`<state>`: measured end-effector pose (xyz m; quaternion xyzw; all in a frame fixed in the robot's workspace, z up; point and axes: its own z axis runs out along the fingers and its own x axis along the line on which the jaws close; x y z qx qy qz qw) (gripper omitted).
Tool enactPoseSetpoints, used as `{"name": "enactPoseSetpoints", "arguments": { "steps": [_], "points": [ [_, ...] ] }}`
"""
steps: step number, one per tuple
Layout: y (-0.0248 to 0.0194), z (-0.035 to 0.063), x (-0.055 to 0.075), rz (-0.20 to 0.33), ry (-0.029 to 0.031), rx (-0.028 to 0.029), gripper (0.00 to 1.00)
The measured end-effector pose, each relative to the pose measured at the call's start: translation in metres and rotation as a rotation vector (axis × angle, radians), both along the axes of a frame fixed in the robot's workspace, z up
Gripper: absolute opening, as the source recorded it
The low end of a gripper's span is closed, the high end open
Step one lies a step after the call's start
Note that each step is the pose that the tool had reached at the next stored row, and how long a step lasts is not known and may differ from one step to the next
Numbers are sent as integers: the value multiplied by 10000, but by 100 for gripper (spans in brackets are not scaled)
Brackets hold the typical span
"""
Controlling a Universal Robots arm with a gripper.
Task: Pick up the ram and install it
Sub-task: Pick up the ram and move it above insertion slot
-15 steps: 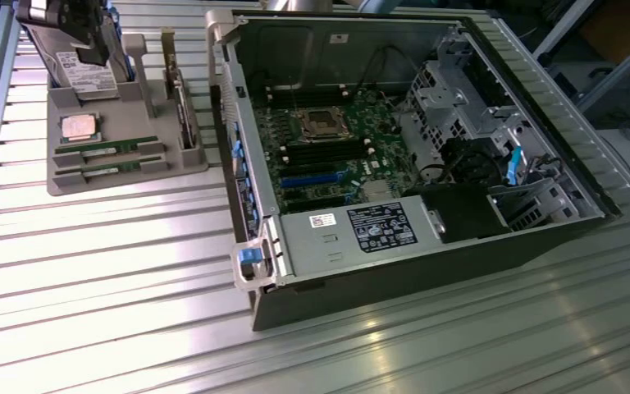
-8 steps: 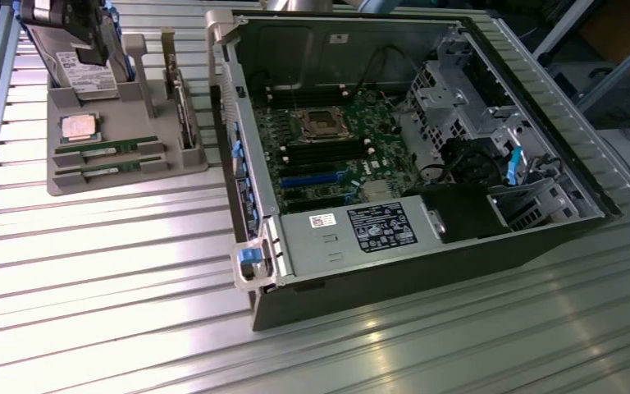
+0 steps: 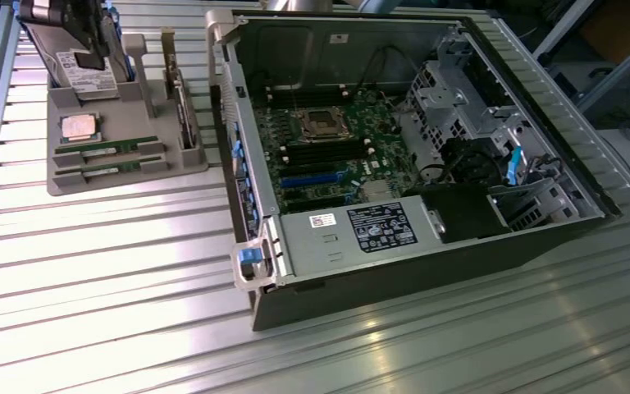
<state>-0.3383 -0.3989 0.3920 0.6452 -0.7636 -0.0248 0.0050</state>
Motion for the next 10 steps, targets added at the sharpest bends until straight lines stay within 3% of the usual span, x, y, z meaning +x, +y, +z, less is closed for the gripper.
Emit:
{"name": "enactPoseSetpoints", "arguments": {
  "steps": [2, 10],
  "points": [
    [0, 0, 0, 0, -1, 0, 30],
    [0, -8, 0, 0, -1, 1, 30]
  ]
}}
